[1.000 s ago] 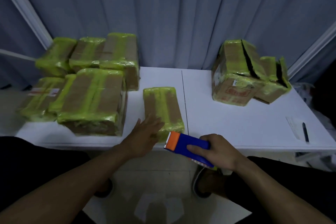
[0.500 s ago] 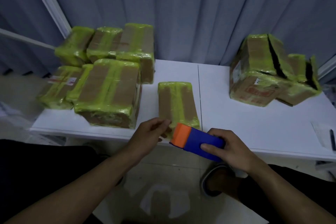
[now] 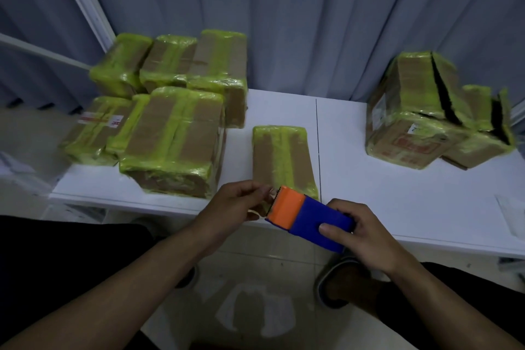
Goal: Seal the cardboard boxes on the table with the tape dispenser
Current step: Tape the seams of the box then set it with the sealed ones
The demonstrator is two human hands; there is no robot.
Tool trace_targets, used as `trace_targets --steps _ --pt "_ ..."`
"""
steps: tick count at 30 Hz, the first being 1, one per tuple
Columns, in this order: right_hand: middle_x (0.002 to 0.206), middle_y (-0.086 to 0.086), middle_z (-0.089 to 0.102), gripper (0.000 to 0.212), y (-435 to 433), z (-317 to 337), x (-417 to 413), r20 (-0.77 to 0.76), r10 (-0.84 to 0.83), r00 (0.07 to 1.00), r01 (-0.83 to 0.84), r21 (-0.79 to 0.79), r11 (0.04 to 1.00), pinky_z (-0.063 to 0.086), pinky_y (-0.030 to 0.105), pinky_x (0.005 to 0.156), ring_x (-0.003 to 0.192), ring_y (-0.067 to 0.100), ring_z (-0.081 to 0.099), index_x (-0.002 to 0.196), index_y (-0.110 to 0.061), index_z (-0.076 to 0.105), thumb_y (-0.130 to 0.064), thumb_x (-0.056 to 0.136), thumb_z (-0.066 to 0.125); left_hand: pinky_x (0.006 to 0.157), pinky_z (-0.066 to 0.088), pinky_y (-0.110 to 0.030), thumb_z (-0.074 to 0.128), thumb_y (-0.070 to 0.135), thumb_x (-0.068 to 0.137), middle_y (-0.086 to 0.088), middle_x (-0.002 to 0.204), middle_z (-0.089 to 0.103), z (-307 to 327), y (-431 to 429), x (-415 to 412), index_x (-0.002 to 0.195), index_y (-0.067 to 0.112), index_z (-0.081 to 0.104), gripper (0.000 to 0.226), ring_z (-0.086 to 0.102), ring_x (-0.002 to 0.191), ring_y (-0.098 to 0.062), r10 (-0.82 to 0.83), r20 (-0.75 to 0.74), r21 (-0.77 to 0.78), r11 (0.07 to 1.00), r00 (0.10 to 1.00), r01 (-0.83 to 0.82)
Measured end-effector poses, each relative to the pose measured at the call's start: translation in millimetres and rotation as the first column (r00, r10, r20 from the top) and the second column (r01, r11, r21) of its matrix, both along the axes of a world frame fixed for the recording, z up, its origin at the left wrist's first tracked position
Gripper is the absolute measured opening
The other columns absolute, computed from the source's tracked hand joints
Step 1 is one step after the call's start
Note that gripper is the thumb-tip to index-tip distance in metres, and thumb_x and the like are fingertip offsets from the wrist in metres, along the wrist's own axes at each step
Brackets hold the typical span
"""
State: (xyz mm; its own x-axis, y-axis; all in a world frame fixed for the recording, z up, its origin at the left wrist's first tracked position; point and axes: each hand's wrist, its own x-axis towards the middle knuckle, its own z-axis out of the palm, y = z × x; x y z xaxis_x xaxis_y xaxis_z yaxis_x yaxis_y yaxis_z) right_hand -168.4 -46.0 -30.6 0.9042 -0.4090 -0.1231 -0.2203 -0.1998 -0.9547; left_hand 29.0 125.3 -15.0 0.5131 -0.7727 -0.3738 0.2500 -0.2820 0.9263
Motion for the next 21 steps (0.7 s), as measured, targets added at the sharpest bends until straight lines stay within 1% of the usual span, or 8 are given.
trace_targets --steps 3,5,9,12,14,17,19,21 --pt "0.086 0.008 0.069 0.023 1 -1 2 -0.002 -0.007 1.000 0.007 0.000 1.000 0.054 0.030 0.070 0.079 0.025 0.069 0.088 -0.027 0.070 -0.049 0.082 0.073 0.077 0.050 -0.033 0.050 0.039 0.101 -0.003 0.086 0.073 2 -1 -2 0.081 0.023 0.078 0.038 0.066 0.079 -0.016 0.060 -0.138 0.025 0.998 0.989 -0.057" --pt "0.086 0.007 0.069 0.023 1 -1 1 0.000 -0.009 1.000 0.009 0.011 1.000 0.054 0.031 0.071 0.080 0.026 0.069 0.087 -0.029 0.070 -0.051 0.081 0.073 0.075 0.050 -0.031 0.053 0.041 0.099 -0.004 0.088 0.073 2 -1 -1 0.081 0.022 0.077 0.036 0.066 0.078 -0.016 0.073 -0.156 0.029 0.997 0.985 -0.070" --pt "0.086 0.008 0.068 0.032 0 -1 0 -0.002 -0.009 1.000 0.009 0.032 0.999 0.053 0.032 0.071 0.080 0.027 0.068 0.088 -0.027 0.069 -0.058 0.080 0.075 0.074 0.051 -0.027 0.069 0.025 0.091 0.004 0.091 0.076 -3 1 1 0.093 0.022 0.076 0.008 0.067 0.080 -0.009 0.063 0.036 0.034 0.997 0.997 -0.064" --pt "0.083 0.006 0.067 0.024 1 0 1 -0.020 -0.008 1.000 0.008 0.027 1.000 0.051 0.028 0.068 0.075 0.022 0.067 0.085 -0.028 0.069 -0.052 0.083 0.074 0.075 0.056 -0.030 0.073 0.024 0.089 0.007 0.089 0.076 -5 2 3 0.089 0.027 0.077 0.005 0.070 0.086 -0.007 0.068 0.130 0.049 0.996 0.989 -0.075" --pt "0.080 0.001 0.068 0.019 2 1 2 -0.029 -0.008 1.000 0.008 0.002 1.000 0.050 0.023 0.066 0.071 0.015 0.066 0.082 -0.030 0.069 -0.048 0.085 0.077 0.075 0.058 -0.030 0.074 0.024 0.088 0.005 0.085 0.076 -8 2 3 0.087 0.027 0.077 0.005 0.070 0.082 -0.009 0.068 0.187 0.054 0.995 0.980 -0.079" --pt "0.072 -0.003 0.067 0.020 2 -1 6 -0.065 -0.045 0.997 0.041 -0.050 0.998 0.047 0.021 0.062 0.064 0.010 0.064 0.078 -0.026 0.069 -0.042 0.079 0.081 0.067 0.054 -0.026 0.073 0.021 0.089 0.001 0.079 0.075 -11 -1 3 0.085 0.025 0.076 0.006 0.066 0.071 -0.009 0.090 0.222 0.056 0.993 0.971 -0.105" --pt "0.069 -0.002 0.067 0.031 4 -2 9 -0.099 -0.074 0.992 0.064 -0.103 0.993 0.046 0.021 0.060 0.062 0.012 0.064 0.076 -0.024 0.070 -0.049 0.073 0.088 0.061 0.051 -0.020 0.072 0.019 0.090 0.001 0.078 0.074 -13 -2 2 0.088 0.021 0.076 0.005 0.064 0.067 -0.006 0.102 0.218 0.074 0.990 0.971 -0.121" --pt "0.067 -0.001 0.066 0.036 5 -2 10 -0.128 -0.074 0.989 0.054 -0.152 0.987 0.045 0.020 0.058 0.059 0.012 0.063 0.074 -0.023 0.069 -0.053 0.069 0.087 0.060 0.050 -0.017 0.072 0.017 0.090 0.000 0.080 0.075 -15 -1 5 0.090 0.017 0.077 0.005 0.064 0.068 -0.004 0.112 0.199 0.084 0.988 0.974 -0.130"
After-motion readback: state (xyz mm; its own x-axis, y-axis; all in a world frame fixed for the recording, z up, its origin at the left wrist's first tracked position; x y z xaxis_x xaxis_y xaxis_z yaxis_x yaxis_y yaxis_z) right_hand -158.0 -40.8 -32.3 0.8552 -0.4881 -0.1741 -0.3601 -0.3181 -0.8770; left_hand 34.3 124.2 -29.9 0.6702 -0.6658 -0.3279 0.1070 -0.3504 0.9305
